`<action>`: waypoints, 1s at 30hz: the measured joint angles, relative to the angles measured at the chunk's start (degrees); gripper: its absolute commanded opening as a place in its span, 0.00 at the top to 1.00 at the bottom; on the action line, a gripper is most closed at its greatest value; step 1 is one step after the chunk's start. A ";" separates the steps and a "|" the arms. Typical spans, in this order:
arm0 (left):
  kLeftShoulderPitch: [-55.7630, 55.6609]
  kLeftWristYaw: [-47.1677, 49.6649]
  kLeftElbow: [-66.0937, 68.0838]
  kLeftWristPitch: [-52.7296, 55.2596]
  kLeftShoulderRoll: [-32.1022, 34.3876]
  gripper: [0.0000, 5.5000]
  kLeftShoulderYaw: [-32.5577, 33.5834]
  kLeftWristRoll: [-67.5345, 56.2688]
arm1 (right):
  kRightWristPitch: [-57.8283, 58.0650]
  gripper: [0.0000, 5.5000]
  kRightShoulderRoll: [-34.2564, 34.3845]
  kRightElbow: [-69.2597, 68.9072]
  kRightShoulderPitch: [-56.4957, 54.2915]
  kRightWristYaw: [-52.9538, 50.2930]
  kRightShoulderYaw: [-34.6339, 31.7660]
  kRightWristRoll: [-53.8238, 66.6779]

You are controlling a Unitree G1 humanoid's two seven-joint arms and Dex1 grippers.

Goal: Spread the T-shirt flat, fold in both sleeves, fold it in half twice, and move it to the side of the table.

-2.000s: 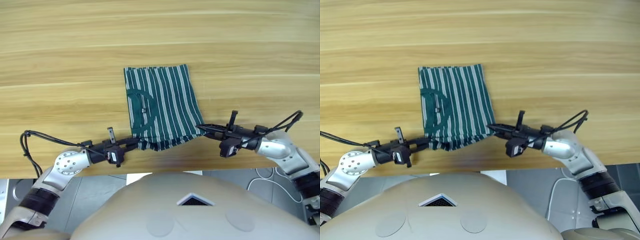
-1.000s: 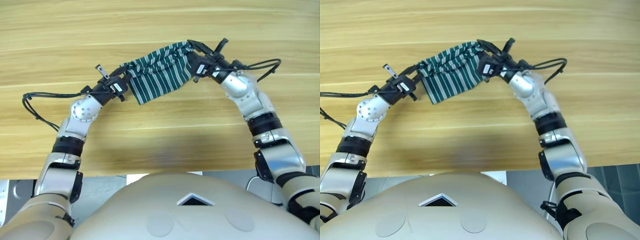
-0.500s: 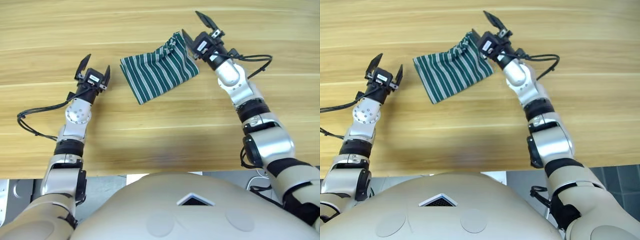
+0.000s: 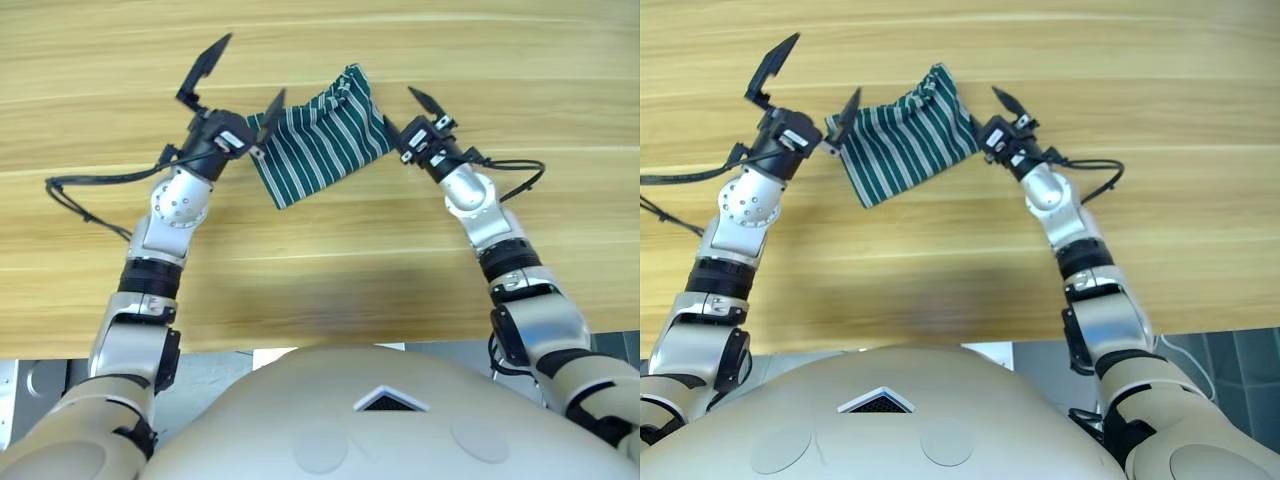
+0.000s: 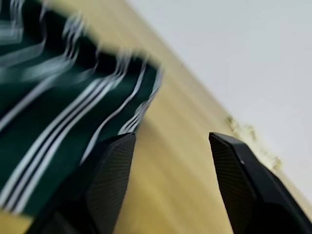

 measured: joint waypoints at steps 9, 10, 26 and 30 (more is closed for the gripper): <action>-11.61 -5.63 12.35 0.20 -3.20 0.18 -10.54 9.22 | -0.20 0.49 4.68 10.52 -7.66 -5.25 5.26 -5.32; -13.29 -5.20 16.03 0.15 -3.51 0.18 -10.90 9.71 | -0.24 0.49 5.05 11.01 -8.09 -5.46 5.62 -5.48; -28.68 14.26 54.76 5.47 -1.88 0.18 -9.90 13.55 | -1.48 0.49 5.60 13.52 -9.29 -7.57 7.32 -5.81; -28.75 19.86 55.42 5.26 -0.32 0.18 -7.49 12.38 | -3.71 0.49 5.50 10.41 -7.81 -9.30 5.61 -4.49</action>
